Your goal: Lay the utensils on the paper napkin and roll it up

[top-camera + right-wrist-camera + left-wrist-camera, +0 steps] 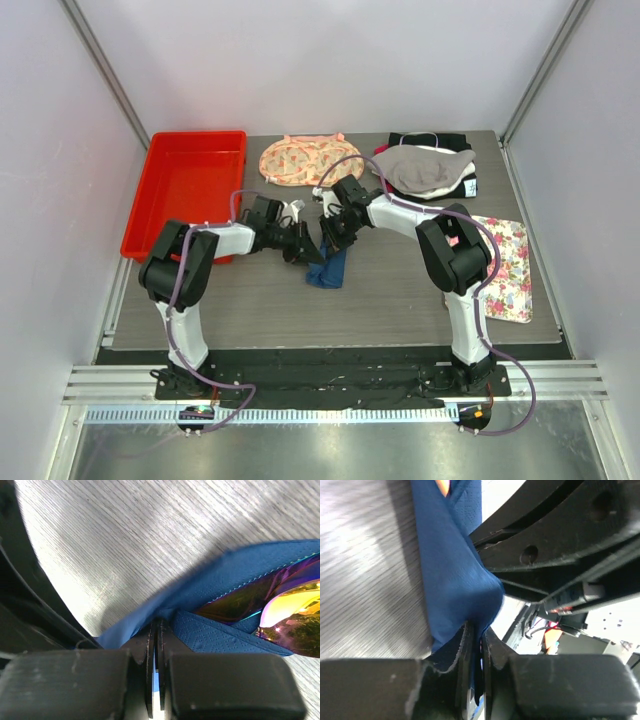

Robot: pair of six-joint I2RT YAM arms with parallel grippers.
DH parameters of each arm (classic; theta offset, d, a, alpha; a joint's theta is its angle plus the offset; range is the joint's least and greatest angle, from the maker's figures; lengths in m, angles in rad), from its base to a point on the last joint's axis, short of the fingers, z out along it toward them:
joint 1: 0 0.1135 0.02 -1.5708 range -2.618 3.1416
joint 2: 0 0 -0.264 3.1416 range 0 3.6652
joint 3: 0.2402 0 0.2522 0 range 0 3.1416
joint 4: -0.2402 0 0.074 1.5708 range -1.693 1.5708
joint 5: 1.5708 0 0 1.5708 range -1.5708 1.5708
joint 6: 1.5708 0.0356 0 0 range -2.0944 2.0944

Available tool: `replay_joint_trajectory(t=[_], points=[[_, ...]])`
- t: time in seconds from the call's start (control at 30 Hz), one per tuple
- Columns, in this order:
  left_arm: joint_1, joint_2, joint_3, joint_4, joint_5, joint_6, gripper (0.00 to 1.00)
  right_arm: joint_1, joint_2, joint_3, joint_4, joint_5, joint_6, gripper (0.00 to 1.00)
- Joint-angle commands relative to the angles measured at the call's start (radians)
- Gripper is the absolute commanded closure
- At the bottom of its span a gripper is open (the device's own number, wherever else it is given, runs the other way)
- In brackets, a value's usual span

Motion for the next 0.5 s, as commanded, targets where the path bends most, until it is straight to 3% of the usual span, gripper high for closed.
replay_joint_trajectory(t=[0.0, 0.47], points=[[-0.033, 0.032, 0.001, 0.054, -0.055, -0.013, 0.86, 0.028, 0.071, -0.048, -0.070, 0.058, -0.012, 0.99], [-0.053, 0.144, 0.030, -0.187, -0.196, 0.128, 0.90, 0.025, 0.021, 0.010, -0.119, 0.003, 0.010, 0.96]])
